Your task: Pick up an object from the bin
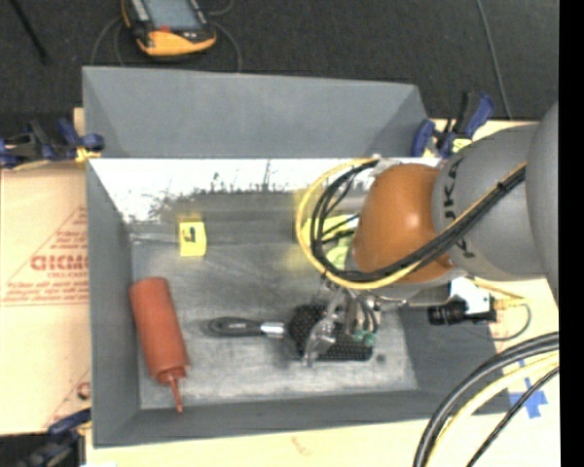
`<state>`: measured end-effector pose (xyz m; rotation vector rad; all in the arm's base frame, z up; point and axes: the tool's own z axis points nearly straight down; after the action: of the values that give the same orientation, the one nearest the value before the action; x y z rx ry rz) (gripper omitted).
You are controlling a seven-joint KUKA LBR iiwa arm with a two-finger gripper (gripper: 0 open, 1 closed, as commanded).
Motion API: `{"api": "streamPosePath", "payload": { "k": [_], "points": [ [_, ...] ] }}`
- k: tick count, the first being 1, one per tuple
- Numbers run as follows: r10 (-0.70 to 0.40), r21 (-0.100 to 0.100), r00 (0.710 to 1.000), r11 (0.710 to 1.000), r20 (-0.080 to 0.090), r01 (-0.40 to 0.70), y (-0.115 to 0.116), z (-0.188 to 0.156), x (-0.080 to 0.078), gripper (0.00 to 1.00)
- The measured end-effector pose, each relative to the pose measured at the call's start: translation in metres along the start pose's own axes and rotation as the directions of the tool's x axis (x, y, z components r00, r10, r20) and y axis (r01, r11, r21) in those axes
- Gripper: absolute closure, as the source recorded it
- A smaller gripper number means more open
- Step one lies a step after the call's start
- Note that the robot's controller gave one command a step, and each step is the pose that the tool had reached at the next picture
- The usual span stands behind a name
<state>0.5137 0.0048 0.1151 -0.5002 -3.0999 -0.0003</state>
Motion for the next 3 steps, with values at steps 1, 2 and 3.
{"api": "streamPosePath", "payload": {
  "k": [1,2,3],
  "points": [
    [-0.001,-0.002,1.0,1.0,0.005,0.001,0.0,-0.013,-0.001,1.0],
    [-0.002,0.0,1.0,1.0,-0.001,0.002,0.0,-0.023,0.0,1.0],
    [-0.002,0.001,1.0,1.0,-0.002,0.002,-0.001,-0.042,0.001,1.0]
  ]
}}
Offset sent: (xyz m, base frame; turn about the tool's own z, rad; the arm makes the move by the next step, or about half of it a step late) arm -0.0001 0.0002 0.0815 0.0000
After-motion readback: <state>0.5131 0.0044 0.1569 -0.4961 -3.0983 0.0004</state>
